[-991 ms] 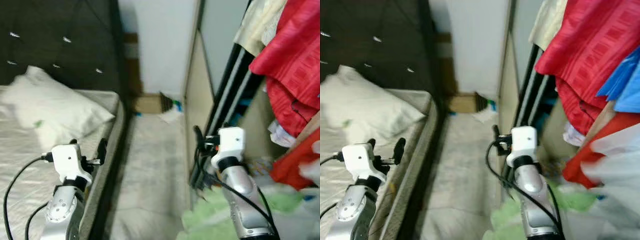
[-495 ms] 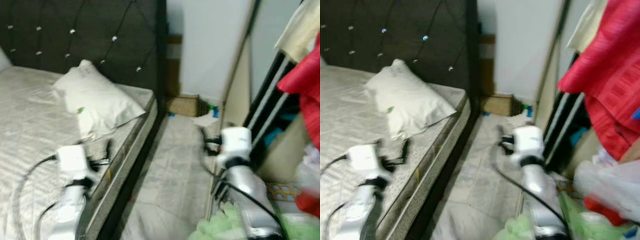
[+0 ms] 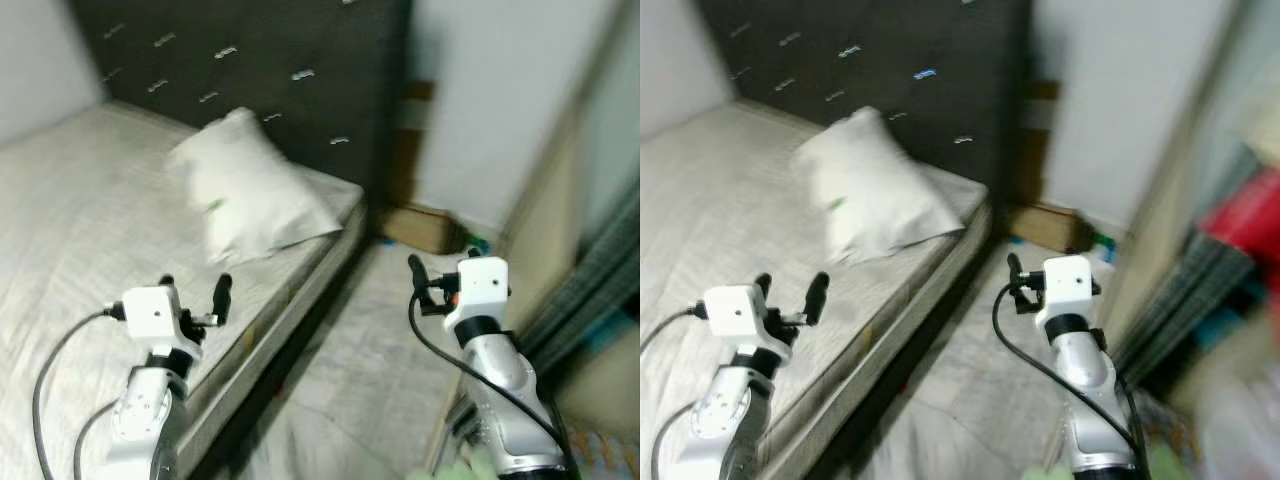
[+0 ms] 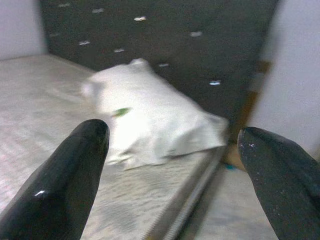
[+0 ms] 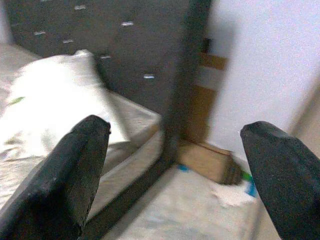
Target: Clean up the room
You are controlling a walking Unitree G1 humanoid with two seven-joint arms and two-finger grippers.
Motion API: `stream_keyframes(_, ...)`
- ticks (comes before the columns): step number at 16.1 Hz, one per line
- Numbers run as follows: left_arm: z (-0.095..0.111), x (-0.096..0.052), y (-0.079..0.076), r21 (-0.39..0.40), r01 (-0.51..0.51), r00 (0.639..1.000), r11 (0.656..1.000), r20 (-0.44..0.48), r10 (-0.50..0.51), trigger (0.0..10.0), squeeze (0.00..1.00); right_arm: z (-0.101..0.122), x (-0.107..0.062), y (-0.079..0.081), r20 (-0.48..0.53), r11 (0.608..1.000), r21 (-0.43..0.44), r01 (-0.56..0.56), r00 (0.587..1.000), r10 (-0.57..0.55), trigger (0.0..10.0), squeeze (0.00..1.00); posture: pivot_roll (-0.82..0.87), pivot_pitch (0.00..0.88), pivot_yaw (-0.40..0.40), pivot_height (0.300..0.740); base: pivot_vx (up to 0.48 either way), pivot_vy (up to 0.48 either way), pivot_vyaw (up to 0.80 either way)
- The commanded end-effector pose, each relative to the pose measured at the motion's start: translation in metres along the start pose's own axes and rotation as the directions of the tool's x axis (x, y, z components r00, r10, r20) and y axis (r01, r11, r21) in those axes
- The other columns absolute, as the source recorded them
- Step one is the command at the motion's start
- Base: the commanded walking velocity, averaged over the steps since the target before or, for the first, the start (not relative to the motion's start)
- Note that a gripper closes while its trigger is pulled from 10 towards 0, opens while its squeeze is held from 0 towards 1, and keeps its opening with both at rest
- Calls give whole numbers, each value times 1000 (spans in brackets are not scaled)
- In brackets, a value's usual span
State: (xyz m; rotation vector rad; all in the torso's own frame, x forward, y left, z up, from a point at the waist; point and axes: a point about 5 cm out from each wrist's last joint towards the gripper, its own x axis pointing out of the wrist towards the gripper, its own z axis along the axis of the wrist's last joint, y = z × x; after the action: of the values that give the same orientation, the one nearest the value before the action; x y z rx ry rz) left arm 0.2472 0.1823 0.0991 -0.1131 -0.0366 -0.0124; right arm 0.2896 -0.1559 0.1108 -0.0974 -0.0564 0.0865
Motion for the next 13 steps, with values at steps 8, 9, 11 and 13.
stream_keyframes(8,0,0,2,11,-3,1000,1000,-3,3,10000,0,2,1,5,18,1000,9,-25,1000,25,10000,0,-8,27,-29,740,0,0,800)
stream_keyframes(9,0,0,2,9,-2,1000,1000,-3,2,10000,0,2,2,5,18,1000,10,-25,1000,25,10000,0,-7,27,-31,740,0,0,800)
stream_keyframes(11,-1,0,1,9,0,1000,1000,-4,0,10000,0,2,2,5,19,1000,11,-23,1000,23,10000,0,-7,27,-31,740,0,0,800)
stream_keyframes(13,-1,0,2,7,-1,1000,1000,-6,1,10000,0,2,2,5,19,1000,12,-23,1000,23,10000,0,-7,27,-31,740,0,0,800)
